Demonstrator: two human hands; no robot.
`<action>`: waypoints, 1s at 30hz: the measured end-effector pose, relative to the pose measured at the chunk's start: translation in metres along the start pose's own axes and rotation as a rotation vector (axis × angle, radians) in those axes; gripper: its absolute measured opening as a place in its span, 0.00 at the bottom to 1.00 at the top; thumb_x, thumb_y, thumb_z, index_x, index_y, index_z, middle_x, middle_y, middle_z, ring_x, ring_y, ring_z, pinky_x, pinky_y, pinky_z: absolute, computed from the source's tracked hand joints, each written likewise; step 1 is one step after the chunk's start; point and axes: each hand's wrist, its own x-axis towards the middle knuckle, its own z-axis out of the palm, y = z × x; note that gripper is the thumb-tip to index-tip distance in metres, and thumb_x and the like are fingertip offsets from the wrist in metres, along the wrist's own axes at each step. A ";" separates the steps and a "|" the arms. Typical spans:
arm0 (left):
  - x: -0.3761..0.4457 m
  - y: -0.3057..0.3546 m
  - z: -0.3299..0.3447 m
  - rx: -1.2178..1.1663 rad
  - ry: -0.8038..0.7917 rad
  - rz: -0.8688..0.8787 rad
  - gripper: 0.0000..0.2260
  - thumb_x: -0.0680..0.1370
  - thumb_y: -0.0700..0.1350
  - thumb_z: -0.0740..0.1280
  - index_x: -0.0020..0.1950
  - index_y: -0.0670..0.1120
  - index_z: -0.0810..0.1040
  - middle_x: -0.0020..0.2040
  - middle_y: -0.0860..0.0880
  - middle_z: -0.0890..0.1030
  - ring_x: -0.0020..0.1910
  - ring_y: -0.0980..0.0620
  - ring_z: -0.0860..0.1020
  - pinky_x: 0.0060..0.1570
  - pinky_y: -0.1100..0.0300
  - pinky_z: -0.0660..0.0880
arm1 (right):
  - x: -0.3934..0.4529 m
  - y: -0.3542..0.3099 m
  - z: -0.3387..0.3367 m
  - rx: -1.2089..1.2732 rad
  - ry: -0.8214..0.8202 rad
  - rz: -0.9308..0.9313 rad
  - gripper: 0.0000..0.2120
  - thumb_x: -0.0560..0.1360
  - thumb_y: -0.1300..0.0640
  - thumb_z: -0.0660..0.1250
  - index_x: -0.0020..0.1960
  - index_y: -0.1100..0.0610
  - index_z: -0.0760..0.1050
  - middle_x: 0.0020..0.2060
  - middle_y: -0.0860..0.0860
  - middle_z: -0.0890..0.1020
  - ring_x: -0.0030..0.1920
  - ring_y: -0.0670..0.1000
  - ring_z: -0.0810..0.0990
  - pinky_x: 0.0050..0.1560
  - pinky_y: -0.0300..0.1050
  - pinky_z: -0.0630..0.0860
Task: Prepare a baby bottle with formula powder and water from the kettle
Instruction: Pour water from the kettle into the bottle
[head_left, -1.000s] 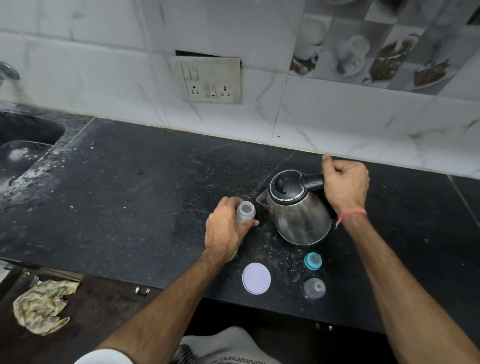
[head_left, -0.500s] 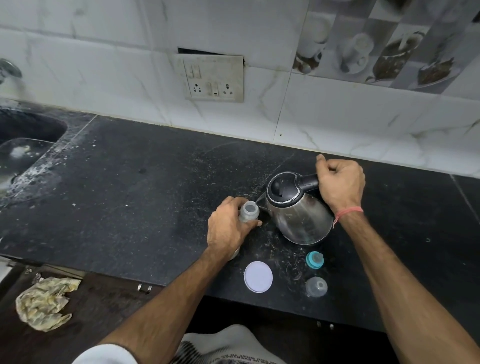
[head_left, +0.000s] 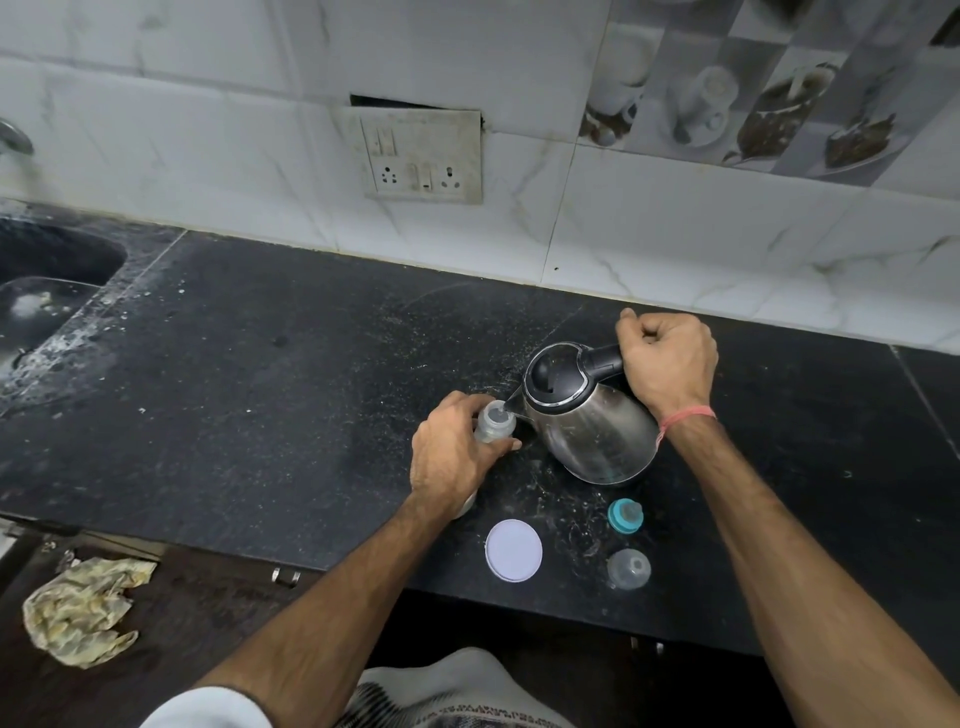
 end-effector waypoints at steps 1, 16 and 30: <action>0.000 -0.001 0.000 -0.005 0.000 -0.001 0.25 0.70 0.65 0.86 0.63 0.60 0.87 0.54 0.60 0.82 0.52 0.56 0.84 0.52 0.53 0.79 | 0.000 0.000 0.000 -0.003 0.001 -0.001 0.27 0.82 0.48 0.69 0.32 0.66 0.73 0.23 0.54 0.64 0.27 0.55 0.65 0.40 0.48 0.67; 0.000 -0.001 0.000 -0.020 -0.005 -0.015 0.24 0.69 0.65 0.86 0.62 0.62 0.87 0.52 0.60 0.82 0.51 0.57 0.84 0.53 0.51 0.81 | -0.002 -0.001 -0.001 -0.007 0.009 -0.012 0.27 0.82 0.47 0.68 0.32 0.66 0.73 0.24 0.56 0.67 0.30 0.61 0.67 0.41 0.47 0.66; -0.001 -0.001 -0.001 -0.036 -0.002 -0.005 0.24 0.69 0.65 0.86 0.62 0.60 0.88 0.53 0.60 0.82 0.51 0.58 0.83 0.53 0.50 0.83 | -0.006 -0.003 -0.004 0.021 0.005 0.001 0.28 0.81 0.49 0.69 0.27 0.59 0.64 0.22 0.48 0.63 0.27 0.53 0.63 0.43 0.47 0.70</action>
